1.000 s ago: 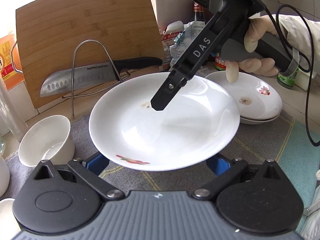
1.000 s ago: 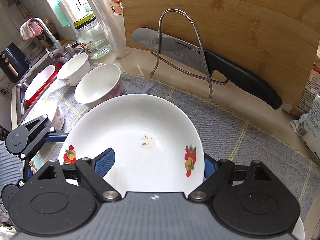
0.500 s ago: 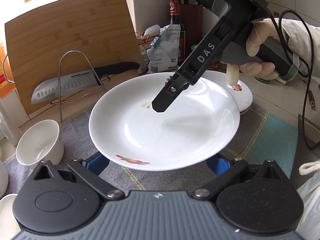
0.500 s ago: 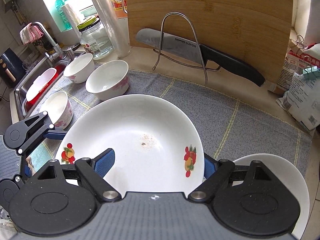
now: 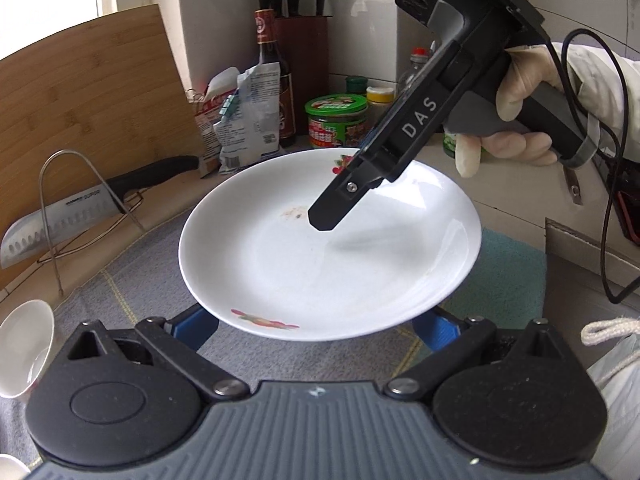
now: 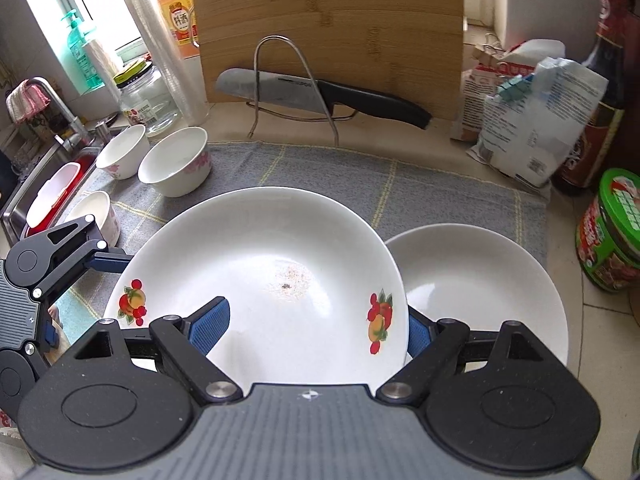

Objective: Organize plates and bowls
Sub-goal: 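Lower the flower-print plate onto the plate stack with the right tool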

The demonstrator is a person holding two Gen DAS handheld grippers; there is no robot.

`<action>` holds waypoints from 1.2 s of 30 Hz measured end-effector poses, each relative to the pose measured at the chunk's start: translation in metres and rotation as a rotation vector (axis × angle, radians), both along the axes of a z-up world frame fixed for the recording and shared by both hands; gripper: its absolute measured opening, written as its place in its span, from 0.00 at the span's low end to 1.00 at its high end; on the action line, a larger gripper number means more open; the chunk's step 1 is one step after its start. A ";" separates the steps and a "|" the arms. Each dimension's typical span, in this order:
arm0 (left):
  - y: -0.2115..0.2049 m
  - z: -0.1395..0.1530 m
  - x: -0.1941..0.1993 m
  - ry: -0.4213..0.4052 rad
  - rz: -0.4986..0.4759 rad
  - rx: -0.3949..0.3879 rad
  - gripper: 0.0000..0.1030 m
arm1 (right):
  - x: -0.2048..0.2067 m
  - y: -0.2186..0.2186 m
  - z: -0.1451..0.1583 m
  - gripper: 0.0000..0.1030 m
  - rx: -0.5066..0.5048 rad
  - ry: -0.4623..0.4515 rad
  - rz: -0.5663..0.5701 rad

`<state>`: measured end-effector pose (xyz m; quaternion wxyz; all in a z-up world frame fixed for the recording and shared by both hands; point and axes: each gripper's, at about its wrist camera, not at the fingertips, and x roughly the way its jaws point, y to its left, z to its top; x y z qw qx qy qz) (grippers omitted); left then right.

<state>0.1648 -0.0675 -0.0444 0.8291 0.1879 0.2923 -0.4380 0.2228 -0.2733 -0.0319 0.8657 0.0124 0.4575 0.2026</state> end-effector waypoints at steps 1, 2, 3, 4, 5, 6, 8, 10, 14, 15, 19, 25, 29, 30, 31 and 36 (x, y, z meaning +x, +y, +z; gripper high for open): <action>-0.005 0.000 0.001 0.000 -0.016 -0.001 0.99 | -0.003 -0.005 0.000 0.89 0.001 0.000 -0.016; -0.011 0.000 0.002 -0.002 -0.034 -0.002 0.99 | -0.006 -0.010 0.000 0.89 0.002 -0.001 -0.032; -0.016 0.000 0.003 -0.004 -0.050 -0.003 0.99 | -0.010 -0.017 0.001 0.89 0.001 -0.002 -0.052; -0.020 0.000 0.004 -0.005 -0.064 -0.003 0.99 | -0.013 -0.021 0.001 0.89 0.001 -0.002 -0.066; -0.025 0.000 0.005 -0.005 -0.078 -0.003 0.99 | -0.016 -0.027 0.001 0.89 0.001 -0.004 -0.083; -0.030 -0.001 0.005 -0.004 -0.092 -0.003 0.99 | -0.018 -0.033 0.001 0.89 0.001 -0.004 -0.100; -0.038 -0.003 0.007 -0.003 -0.115 -0.004 0.99 | -0.023 -0.042 0.000 0.89 0.000 -0.003 -0.127; -0.047 -0.005 0.009 0.002 -0.135 -0.004 0.99 | -0.026 -0.051 -0.002 0.89 -0.002 -0.001 -0.152; -0.062 -0.010 0.012 0.011 -0.167 0.002 0.99 | -0.031 -0.066 -0.006 0.89 -0.004 0.004 -0.192; -0.064 -0.011 0.013 0.011 -0.172 0.002 0.99 | -0.032 -0.069 -0.008 0.89 -0.006 0.006 -0.200; -0.072 -0.013 0.016 0.024 -0.183 0.004 0.99 | -0.031 -0.077 -0.013 0.89 -0.005 0.014 -0.221; -0.078 -0.015 0.021 0.036 -0.185 0.014 0.99 | -0.028 -0.082 -0.021 0.89 -0.009 0.028 -0.229; -0.081 -0.017 0.025 0.047 -0.182 0.015 0.99 | -0.025 -0.084 -0.023 0.89 -0.005 0.034 -0.232; -0.082 -0.018 0.027 0.050 -0.182 0.016 0.99 | -0.024 -0.084 -0.023 0.89 -0.005 0.035 -0.233; -0.082 -0.018 0.027 0.052 -0.181 0.017 0.99 | -0.024 -0.084 -0.024 0.89 -0.005 0.035 -0.234; -0.085 -0.020 0.029 0.060 -0.182 0.022 0.99 | -0.021 -0.086 -0.026 0.89 -0.008 0.040 -0.240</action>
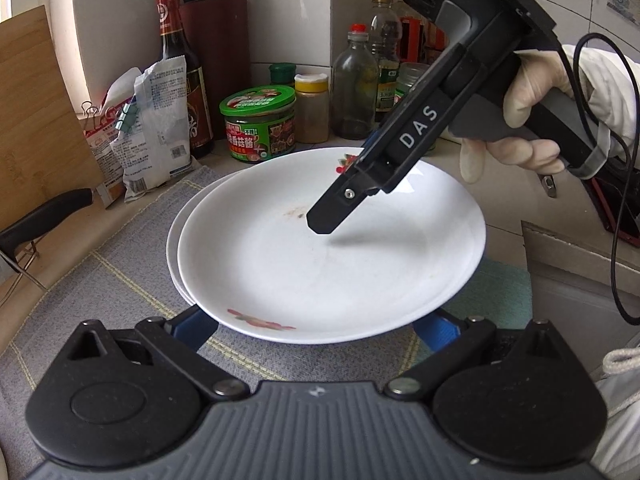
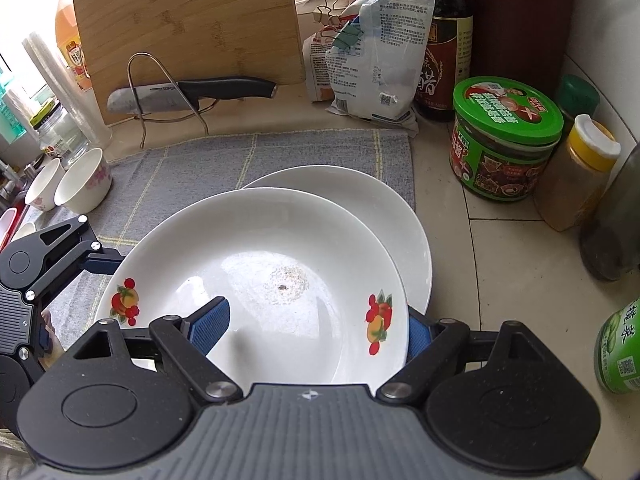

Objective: Organize plates and bowls
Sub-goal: 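Lower the flower-print plate onto the plate stack with the right tool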

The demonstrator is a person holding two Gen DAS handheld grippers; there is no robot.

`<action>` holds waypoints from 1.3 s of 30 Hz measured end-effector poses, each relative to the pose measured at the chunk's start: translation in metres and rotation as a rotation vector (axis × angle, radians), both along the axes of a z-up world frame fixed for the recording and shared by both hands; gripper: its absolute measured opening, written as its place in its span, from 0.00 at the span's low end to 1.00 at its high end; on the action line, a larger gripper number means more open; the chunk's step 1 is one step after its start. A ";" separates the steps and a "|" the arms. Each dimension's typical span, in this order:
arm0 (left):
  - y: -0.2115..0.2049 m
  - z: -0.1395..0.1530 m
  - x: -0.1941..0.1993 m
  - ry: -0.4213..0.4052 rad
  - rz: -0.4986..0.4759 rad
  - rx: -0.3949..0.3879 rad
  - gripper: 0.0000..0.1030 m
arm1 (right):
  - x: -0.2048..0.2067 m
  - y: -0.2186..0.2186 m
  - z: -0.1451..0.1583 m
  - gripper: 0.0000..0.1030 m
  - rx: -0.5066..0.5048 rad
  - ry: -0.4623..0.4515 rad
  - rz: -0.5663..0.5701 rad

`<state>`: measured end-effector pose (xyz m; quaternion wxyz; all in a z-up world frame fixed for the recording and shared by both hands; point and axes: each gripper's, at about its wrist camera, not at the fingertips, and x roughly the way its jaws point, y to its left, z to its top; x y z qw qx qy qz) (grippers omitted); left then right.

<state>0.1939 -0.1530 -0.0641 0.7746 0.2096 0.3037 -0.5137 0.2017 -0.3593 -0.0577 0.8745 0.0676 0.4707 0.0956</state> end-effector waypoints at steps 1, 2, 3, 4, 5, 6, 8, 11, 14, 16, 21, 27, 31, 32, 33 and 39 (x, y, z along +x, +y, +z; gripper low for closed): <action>0.000 0.000 0.000 0.001 -0.001 0.000 0.99 | 0.000 0.000 -0.001 0.89 -0.001 0.002 -0.002; -0.001 0.000 0.000 0.002 -0.001 0.000 0.99 | 0.001 0.000 -0.001 0.89 -0.002 0.004 -0.004; -0.001 0.000 0.001 0.003 -0.002 0.003 0.99 | 0.001 0.000 -0.001 0.89 -0.004 0.004 -0.005; -0.002 -0.001 0.001 0.005 -0.002 0.005 0.99 | 0.002 0.000 -0.002 0.89 -0.006 0.006 -0.005; -0.002 -0.002 0.001 0.007 -0.003 0.008 0.99 | 0.003 0.000 -0.002 0.89 -0.007 0.008 -0.005; -0.003 -0.003 0.002 0.010 -0.001 0.011 0.99 | 0.003 -0.001 -0.003 0.89 -0.008 0.011 -0.006; -0.004 -0.004 0.002 0.014 -0.002 0.015 0.99 | 0.004 0.000 -0.004 0.89 -0.013 0.015 -0.007; -0.006 -0.004 0.003 0.018 -0.003 0.017 0.99 | 0.005 -0.001 -0.007 0.89 -0.019 0.024 -0.013; -0.007 -0.005 0.004 0.024 -0.004 0.020 0.99 | 0.006 -0.001 -0.007 0.89 -0.017 0.028 -0.018; -0.007 -0.005 0.006 0.031 -0.004 0.021 0.99 | 0.007 -0.001 -0.007 0.89 -0.016 0.028 -0.023; -0.010 -0.007 0.009 0.057 -0.002 0.031 0.99 | 0.009 0.000 -0.007 0.89 -0.023 0.039 -0.032; -0.011 -0.009 0.011 0.075 -0.008 0.047 0.99 | 0.014 0.004 -0.007 0.89 -0.049 0.066 -0.039; -0.011 -0.010 0.013 0.083 -0.009 0.052 0.99 | 0.017 0.003 -0.007 0.89 -0.050 0.081 -0.043; -0.011 -0.009 0.013 0.085 -0.009 0.052 0.99 | 0.017 0.003 -0.007 0.89 -0.050 0.084 -0.045; -0.011 -0.009 0.014 0.087 -0.008 0.052 0.99 | 0.018 0.004 -0.007 0.89 -0.051 0.088 -0.046; -0.009 -0.007 0.017 0.087 -0.005 0.050 0.99 | 0.023 0.005 -0.007 0.89 -0.062 0.103 -0.046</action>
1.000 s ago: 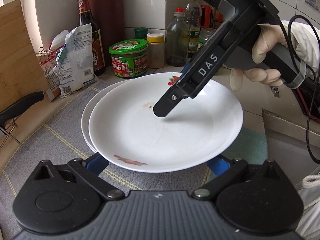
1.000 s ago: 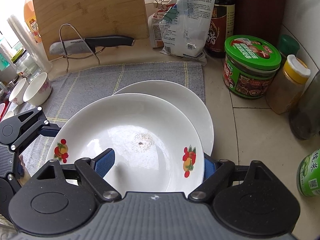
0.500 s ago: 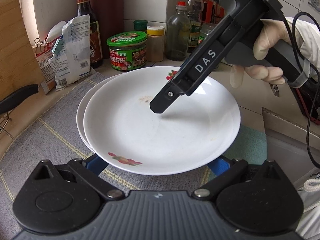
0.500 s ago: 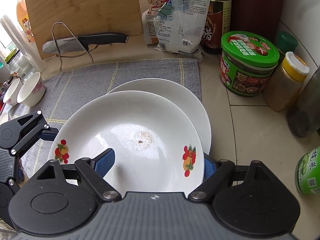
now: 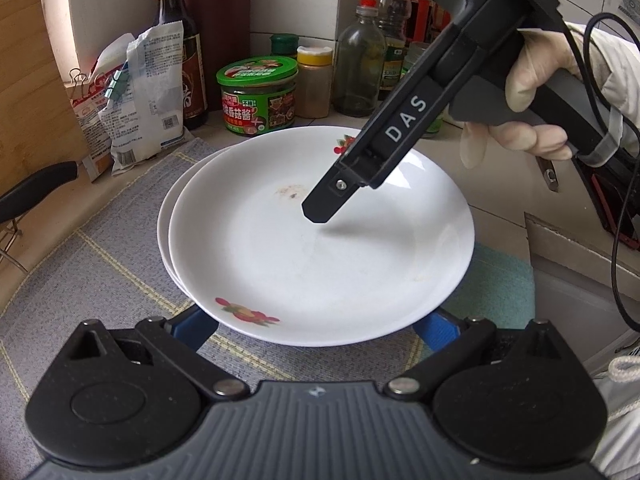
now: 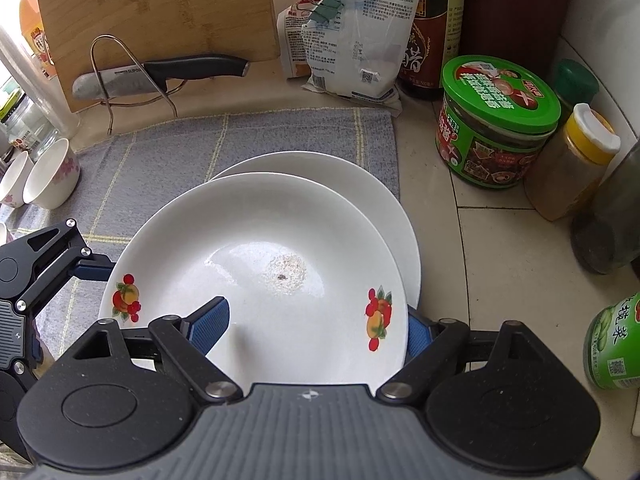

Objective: Organize plates and bowls
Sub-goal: 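Lower the flower-print plate onto the plate stack with the right tool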

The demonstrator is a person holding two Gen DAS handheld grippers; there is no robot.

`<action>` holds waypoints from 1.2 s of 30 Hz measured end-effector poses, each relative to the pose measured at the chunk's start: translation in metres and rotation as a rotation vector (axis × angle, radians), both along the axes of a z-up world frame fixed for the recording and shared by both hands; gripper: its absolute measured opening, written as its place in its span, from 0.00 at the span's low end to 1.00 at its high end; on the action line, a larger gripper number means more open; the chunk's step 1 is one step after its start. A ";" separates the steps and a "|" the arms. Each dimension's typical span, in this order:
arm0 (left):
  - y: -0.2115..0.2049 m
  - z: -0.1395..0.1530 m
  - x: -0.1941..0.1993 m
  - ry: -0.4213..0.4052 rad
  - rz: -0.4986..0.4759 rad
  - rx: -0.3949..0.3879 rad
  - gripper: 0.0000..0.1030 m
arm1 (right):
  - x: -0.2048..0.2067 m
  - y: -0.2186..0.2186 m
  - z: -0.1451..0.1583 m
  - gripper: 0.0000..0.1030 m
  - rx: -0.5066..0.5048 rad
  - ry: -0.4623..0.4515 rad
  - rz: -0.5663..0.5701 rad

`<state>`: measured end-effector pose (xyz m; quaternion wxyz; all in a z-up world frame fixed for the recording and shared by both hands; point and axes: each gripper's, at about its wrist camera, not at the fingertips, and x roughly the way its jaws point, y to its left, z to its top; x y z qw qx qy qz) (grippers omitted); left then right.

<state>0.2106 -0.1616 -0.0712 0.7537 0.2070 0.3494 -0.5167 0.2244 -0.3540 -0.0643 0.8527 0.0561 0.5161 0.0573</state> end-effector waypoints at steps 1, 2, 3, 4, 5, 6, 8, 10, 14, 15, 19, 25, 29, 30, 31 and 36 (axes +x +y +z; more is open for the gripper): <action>0.001 0.000 0.001 -0.001 0.002 0.000 0.99 | 0.001 0.000 0.000 0.89 -0.003 0.002 0.002; 0.001 0.001 0.001 -0.003 0.005 0.001 0.99 | 0.002 0.001 -0.001 0.89 -0.005 0.005 0.003; 0.002 0.001 0.001 -0.003 0.006 0.000 0.99 | 0.003 0.001 -0.001 0.89 -0.008 0.008 0.005; 0.002 0.001 0.002 -0.004 0.008 0.000 0.99 | 0.003 0.002 -0.001 0.89 -0.011 0.010 0.008; 0.003 0.001 0.003 -0.006 0.010 0.001 0.99 | 0.004 0.002 -0.001 0.89 -0.012 0.011 0.009; 0.002 0.001 0.003 -0.007 0.012 0.002 0.99 | 0.004 0.002 -0.001 0.89 -0.013 0.013 0.009; 0.002 0.001 0.005 -0.010 0.017 0.004 0.99 | 0.006 0.003 -0.002 0.89 -0.017 0.018 0.009; 0.003 0.000 0.007 -0.012 0.025 0.009 0.99 | 0.007 0.004 -0.002 0.89 -0.018 0.021 0.009; 0.004 -0.001 0.011 -0.016 0.038 0.011 0.98 | 0.007 0.004 -0.002 0.89 -0.017 0.023 0.010; 0.003 -0.002 0.012 -0.020 0.038 0.013 0.98 | 0.007 0.004 -0.002 0.89 -0.016 0.023 0.011; 0.003 -0.002 0.012 -0.029 0.039 0.013 0.98 | 0.007 0.004 -0.002 0.89 -0.016 0.026 0.008; 0.001 0.000 0.012 -0.046 0.024 -0.001 0.98 | 0.005 0.001 0.000 0.90 -0.006 0.026 -0.003; -0.004 0.006 0.005 -0.066 -0.027 -0.033 0.98 | 0.002 0.000 0.003 0.90 -0.003 0.027 -0.011; -0.006 0.006 0.004 -0.076 -0.031 -0.028 0.98 | 0.001 -0.001 0.004 0.90 0.001 0.026 -0.012; -0.008 0.005 0.002 -0.088 -0.034 -0.024 0.98 | 0.000 -0.001 0.004 0.90 0.004 0.025 -0.015; -0.006 0.005 0.001 -0.093 -0.027 -0.032 0.99 | -0.004 -0.001 0.005 0.90 0.011 0.028 -0.027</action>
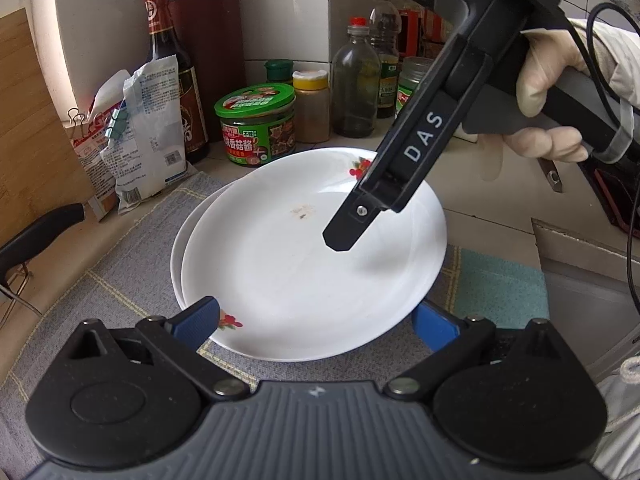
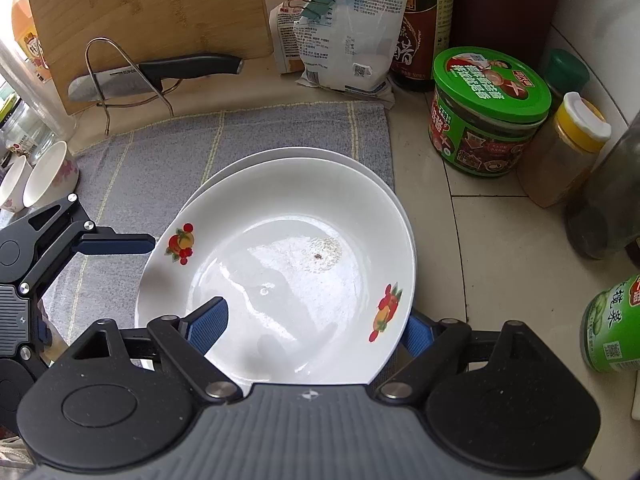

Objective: Organize plates and bowls
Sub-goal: 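Lower the flower-print plate onto the plate stack with the right tool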

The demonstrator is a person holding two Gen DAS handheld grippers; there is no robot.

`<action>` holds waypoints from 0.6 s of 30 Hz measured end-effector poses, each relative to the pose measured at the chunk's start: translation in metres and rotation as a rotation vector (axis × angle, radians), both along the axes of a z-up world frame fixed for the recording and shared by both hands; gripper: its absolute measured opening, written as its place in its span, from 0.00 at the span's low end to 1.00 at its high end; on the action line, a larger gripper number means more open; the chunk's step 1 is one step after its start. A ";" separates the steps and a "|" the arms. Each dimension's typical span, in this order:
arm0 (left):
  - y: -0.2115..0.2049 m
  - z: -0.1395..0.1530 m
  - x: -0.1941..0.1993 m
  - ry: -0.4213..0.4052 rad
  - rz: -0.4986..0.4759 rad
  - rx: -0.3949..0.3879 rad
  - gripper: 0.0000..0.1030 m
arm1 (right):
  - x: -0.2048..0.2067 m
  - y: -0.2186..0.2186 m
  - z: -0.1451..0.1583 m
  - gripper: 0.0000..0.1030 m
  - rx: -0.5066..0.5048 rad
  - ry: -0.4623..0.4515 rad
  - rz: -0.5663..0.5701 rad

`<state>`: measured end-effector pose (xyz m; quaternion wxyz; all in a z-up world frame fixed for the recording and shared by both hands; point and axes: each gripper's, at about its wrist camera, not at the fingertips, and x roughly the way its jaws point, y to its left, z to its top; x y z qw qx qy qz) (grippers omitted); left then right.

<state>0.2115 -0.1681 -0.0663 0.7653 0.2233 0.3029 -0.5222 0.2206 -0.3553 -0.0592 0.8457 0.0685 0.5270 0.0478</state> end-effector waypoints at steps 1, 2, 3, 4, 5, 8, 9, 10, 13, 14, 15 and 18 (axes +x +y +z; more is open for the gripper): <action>0.002 0.000 0.000 0.001 0.006 -0.002 0.99 | -0.001 0.000 0.000 0.90 0.003 0.002 -0.002; 0.004 0.000 0.001 0.001 0.014 -0.004 0.99 | -0.002 0.000 0.001 0.90 0.005 0.005 -0.005; 0.006 -0.001 0.001 0.001 0.022 -0.003 0.99 | -0.003 0.000 0.001 0.90 0.007 0.007 -0.008; 0.007 -0.002 0.001 -0.001 0.030 0.000 0.99 | -0.004 0.000 0.001 0.90 0.006 0.010 -0.011; 0.007 -0.003 0.002 -0.005 0.036 0.005 0.99 | -0.005 0.000 0.001 0.90 0.006 0.012 -0.013; 0.007 -0.005 0.003 -0.019 0.046 0.015 0.99 | -0.009 0.001 0.001 0.91 0.017 0.020 -0.019; 0.007 -0.005 0.003 -0.020 0.047 0.013 0.99 | -0.010 0.002 0.001 0.91 0.018 0.022 -0.021; 0.006 -0.005 0.003 -0.020 0.049 0.012 0.99 | -0.011 0.003 0.001 0.92 0.016 0.024 -0.021; 0.005 -0.006 0.004 -0.028 0.054 0.011 0.99 | -0.013 0.005 0.000 0.92 0.014 0.029 -0.021; 0.005 -0.006 0.004 -0.030 0.053 0.012 0.99 | -0.014 0.005 0.000 0.92 0.013 0.031 -0.023; 0.004 -0.007 0.004 -0.031 0.053 0.013 0.99 | -0.014 0.006 0.000 0.93 0.013 0.031 -0.024; 0.004 -0.007 0.004 -0.037 0.054 0.014 0.99 | -0.014 0.006 0.000 0.94 0.011 0.029 -0.025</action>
